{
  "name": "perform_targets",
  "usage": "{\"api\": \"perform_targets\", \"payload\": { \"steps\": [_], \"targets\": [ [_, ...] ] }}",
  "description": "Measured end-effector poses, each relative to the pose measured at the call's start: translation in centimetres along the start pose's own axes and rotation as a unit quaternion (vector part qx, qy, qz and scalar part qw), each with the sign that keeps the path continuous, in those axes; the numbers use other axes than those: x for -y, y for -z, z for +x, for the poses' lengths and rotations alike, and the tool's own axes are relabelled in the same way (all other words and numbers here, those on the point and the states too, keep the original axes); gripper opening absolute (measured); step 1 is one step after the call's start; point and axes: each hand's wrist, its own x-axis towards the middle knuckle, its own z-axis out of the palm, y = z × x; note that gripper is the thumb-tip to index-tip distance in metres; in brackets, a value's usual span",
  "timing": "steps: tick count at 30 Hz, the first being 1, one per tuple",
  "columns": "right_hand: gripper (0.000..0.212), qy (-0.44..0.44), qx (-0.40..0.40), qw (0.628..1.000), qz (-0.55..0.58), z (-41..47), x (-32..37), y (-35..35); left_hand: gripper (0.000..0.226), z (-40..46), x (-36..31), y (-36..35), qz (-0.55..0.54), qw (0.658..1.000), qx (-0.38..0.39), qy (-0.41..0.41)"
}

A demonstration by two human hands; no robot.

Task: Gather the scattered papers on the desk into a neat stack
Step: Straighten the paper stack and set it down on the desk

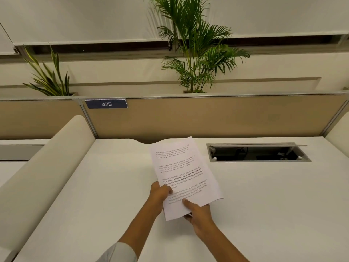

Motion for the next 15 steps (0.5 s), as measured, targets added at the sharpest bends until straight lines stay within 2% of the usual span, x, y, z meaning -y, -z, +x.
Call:
{"api": "perform_targets", "payload": {
  "steps": [6, 9, 11, 15],
  "targets": [
    [0.033, 0.006, -0.018, 0.999, -0.036, 2.9, 3.7, 2.9, 0.031, 2.6, -1.1, 2.2, 0.034, 0.999, -0.028, -0.02],
    [0.032, 0.016, 0.042, 0.99, -0.135, 4.6, 6.7, 3.8, 0.031, 3.7, -1.7, 2.8, 0.061, 0.996, -0.021, -0.057],
    [0.036, 0.041, 0.08, 0.969, -0.228, 5.8, 8.1, 3.7, 0.032, 4.0, -2.0, 2.8, 0.077, 0.992, -0.01, -0.096],
    [0.032, 0.129, 0.083, 0.942, -0.298, 7.8, 9.3, 2.2, 0.036, 4.4, -2.2, 2.4, 0.064, 0.985, 0.014, -0.161]
  ]
}}
